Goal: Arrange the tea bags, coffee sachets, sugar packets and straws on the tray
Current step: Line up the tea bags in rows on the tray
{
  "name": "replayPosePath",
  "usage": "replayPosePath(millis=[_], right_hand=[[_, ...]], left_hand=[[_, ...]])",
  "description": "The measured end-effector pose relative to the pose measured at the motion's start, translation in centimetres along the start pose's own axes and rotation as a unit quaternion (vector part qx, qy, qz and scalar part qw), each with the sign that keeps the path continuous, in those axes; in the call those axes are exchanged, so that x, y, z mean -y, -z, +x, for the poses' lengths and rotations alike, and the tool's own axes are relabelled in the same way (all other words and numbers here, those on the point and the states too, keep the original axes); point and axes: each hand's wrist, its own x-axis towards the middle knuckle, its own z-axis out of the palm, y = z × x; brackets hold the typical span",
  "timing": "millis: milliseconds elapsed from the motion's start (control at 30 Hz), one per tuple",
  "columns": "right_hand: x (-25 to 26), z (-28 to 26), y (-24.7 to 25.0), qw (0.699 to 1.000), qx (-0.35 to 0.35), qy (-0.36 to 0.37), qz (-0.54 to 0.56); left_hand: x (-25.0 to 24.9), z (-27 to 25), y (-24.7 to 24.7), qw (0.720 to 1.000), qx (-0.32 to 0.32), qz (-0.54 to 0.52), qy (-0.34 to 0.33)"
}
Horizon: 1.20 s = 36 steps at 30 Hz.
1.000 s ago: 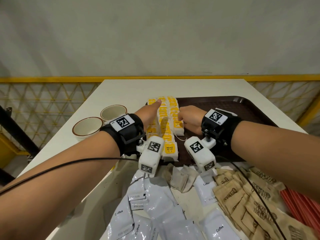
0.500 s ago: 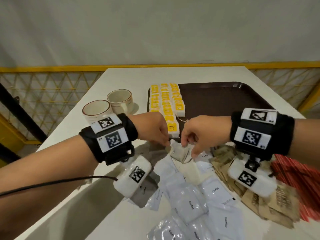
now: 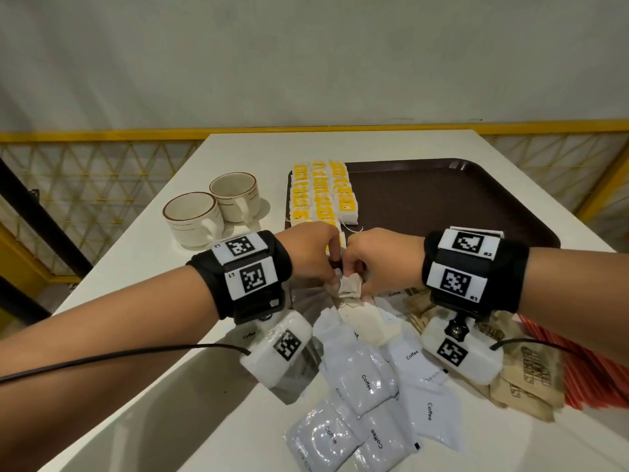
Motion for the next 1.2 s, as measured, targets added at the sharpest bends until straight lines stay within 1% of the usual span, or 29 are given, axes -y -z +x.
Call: replayPosePath(millis=[67, 100, 167, 233, 300, 367, 467, 533, 600, 633, 667, 733, 767, 800, 833, 900, 933, 967, 1033, 1100, 1200], right_hand=[[-0.1, -0.1, 0.1, 1.0, -0.001, -0.003, 0.02], [-0.1, -0.1, 0.1, 0.999, 0.004, -0.008, 0.031], [0.0, -0.2, 0.0, 0.999, 0.01, -0.005, 0.03], [0.2, -0.3, -0.1, 1.0, 0.013, -0.005, 0.01], [0.3, -0.2, -0.3, 1.0, 0.004, 0.0, -0.009], [0.4, -0.3, -0.2, 1.0, -0.015, 0.003, -0.001], [0.0, -0.4, 0.5, 0.998, -0.047, -0.011, 0.035], [-0.7, -0.9, 1.3, 0.993, -0.083, -0.03, 0.074], [-1.7, -1.5, 1.9, 0.981, -0.124, -0.046, 0.142], [-2.3, -1.8, 1.9, 0.969, -0.136, -0.05, 0.201], [-2.7, -2.1, 1.7, 0.949, -0.137, -0.057, 0.279], [-2.9, -2.8, 1.3, 0.887, -0.124, -0.076, 0.438], [-2.9, -3.1, 1.1, 0.861, -0.124, -0.082, 0.486], [-3.0, -3.3, 0.9, 0.847, -0.131, -0.086, 0.508], [-3.2, -3.5, 0.9, 0.841, -0.147, -0.089, 0.513], [-3.8, -3.7, 1.2, 0.853, -0.184, -0.089, 0.48], [-4.0, -3.8, 1.4, 0.863, -0.185, -0.085, 0.463], [-4.3, -4.0, 1.6, 0.87, -0.169, -0.076, 0.457], [-4.5, -4.2, 1.8, 0.875, -0.13, -0.057, 0.463], [-4.6, -4.3, 1.9, 0.88, -0.14, -0.061, 0.45], [-4.9, -4.1, 2.2, 0.873, -0.129, -0.072, 0.465]], left_hand=[[0.3, -0.1, 0.3, 0.999, 0.01, -0.03, 0.007], [0.4, -0.2, 0.6, 0.998, 0.021, -0.063, 0.014], [0.7, -0.5, 1.3, 0.988, 0.045, -0.145, 0.025], [0.9, -0.9, 1.9, 0.976, 0.049, -0.212, 0.025], [1.1, -1.0, 2.3, 0.968, 0.045, -0.246, 0.016], [1.2, -1.2, 2.5, 0.966, 0.036, -0.254, 0.007], [1.4, -1.2, 3.0, 0.961, 0.021, -0.277, -0.001], [1.8, -1.3, 3.4, 0.946, -0.001, -0.325, 0.0], [2.4, -1.5, 3.8, 0.925, -0.027, -0.38, 0.002], [2.7, -1.6, 3.9, 0.919, -0.035, -0.392, -0.002], [3.1, -1.6, 3.9, 0.92, -0.043, -0.388, -0.008], [3.5, -1.7, 3.7, 0.93, -0.067, -0.362, -0.016], [3.6, -1.7, 3.7, 0.933, -0.083, -0.349, -0.016], [3.6, -1.6, 3.6, 0.935, -0.101, -0.339, -0.017], [3.5, -1.6, 3.6, 0.936, -0.116, -0.331, -0.021], [3.2, -1.6, 3.6, 0.936, -0.139, -0.322, -0.033], [3.0, -1.6, 3.6, 0.935, -0.15, -0.318, -0.039], [2.9, -1.6, 3.7, 0.936, -0.162, -0.309, -0.045], [2.6, -1.5, 3.8, 0.938, -0.182, -0.288, -0.059], [2.6, -1.1, 4.0, 0.94, -0.198, -0.268, -0.076], [2.8, -0.1, 4.1, 0.938, -0.21, -0.26, -0.092]])
